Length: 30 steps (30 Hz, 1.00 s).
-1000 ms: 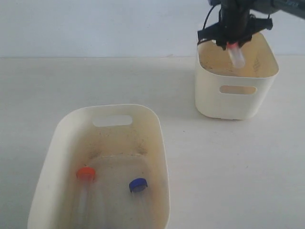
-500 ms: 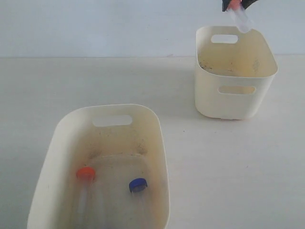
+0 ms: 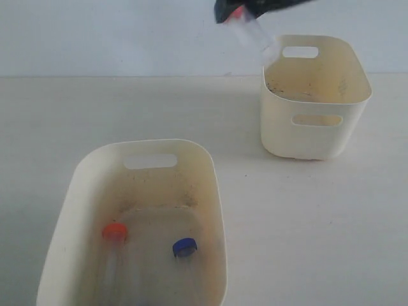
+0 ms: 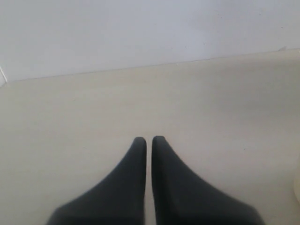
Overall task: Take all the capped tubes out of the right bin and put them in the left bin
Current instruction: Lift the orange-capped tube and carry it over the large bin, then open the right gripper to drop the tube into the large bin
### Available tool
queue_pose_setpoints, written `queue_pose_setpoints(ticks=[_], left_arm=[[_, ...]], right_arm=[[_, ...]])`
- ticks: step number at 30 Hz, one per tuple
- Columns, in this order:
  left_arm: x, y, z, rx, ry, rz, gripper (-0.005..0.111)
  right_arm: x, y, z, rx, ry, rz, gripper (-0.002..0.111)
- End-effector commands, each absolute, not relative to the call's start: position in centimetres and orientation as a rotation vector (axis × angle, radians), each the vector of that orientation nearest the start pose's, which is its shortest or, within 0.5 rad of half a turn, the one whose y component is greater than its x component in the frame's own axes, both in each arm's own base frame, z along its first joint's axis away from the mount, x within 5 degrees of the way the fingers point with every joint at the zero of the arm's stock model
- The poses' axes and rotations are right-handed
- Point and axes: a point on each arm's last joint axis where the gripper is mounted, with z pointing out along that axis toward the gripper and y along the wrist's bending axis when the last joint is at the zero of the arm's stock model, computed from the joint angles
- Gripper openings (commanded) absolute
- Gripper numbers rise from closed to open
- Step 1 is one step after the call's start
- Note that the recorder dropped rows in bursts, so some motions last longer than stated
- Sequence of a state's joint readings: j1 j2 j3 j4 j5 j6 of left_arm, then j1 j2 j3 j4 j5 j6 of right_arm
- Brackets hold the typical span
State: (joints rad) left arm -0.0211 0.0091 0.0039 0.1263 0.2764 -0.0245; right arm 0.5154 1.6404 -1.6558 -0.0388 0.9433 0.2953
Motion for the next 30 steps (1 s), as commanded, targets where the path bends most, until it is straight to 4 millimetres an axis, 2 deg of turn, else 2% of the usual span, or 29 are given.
queue_pose_setpoints(ticks=[1,4,7,14,17,20,24,26,27,29,30], left_arm=[[5.6,0.2,18.9,0.065,1.750,0.071,0.004],[5.6,0.2,18.9,0.065,1.750,0.071,0.004],[5.6,0.2,18.9,0.065,1.750,0.071,0.004],[5.6,0.2,18.9,0.065,1.750,0.071,0.004],[5.6,0.2,18.9,0.065,1.750,0.071,0.004],[5.6,0.2,18.9,0.065,1.750,0.071,0.004],[5.6,0.2,18.9,0.065,1.750,0.071,0.004],[5.6,0.2,18.9,0.065,1.750,0.071,0.004],[5.6,0.2,18.9,0.065,1.750,0.071,0.004],[5.6,0.2,18.9,0.065,1.750,0.071,0.004],[5.6,0.2,18.9,0.065,1.750,0.071,0.004]], right_arm=[[28.4,21.3,35.7,-0.404,2.422,0.512,0.000],[27.1,23.0,32.9,-0.432,2.425,0.556,0.000],[26.2,23.8,30.5,-0.360,2.440,0.608,0.000],[24.2,25.0,27.5,-0.389,2.458,0.639,0.001],[23.6,25.5,27.3,-0.401,2.463,0.659,0.015],[23.3,25.8,27.4,-0.416,2.458,0.668,0.042],[23.3,25.8,27.4,-0.494,2.431,0.642,0.084],[23.3,25.8,27.4,-0.509,2.426,0.636,0.090],[23.3,25.8,27.4,-0.509,2.426,0.636,0.088],[23.3,25.8,27.4,-0.510,2.428,0.635,0.081],[23.3,25.8,27.4,-0.510,2.428,0.635,0.074]])
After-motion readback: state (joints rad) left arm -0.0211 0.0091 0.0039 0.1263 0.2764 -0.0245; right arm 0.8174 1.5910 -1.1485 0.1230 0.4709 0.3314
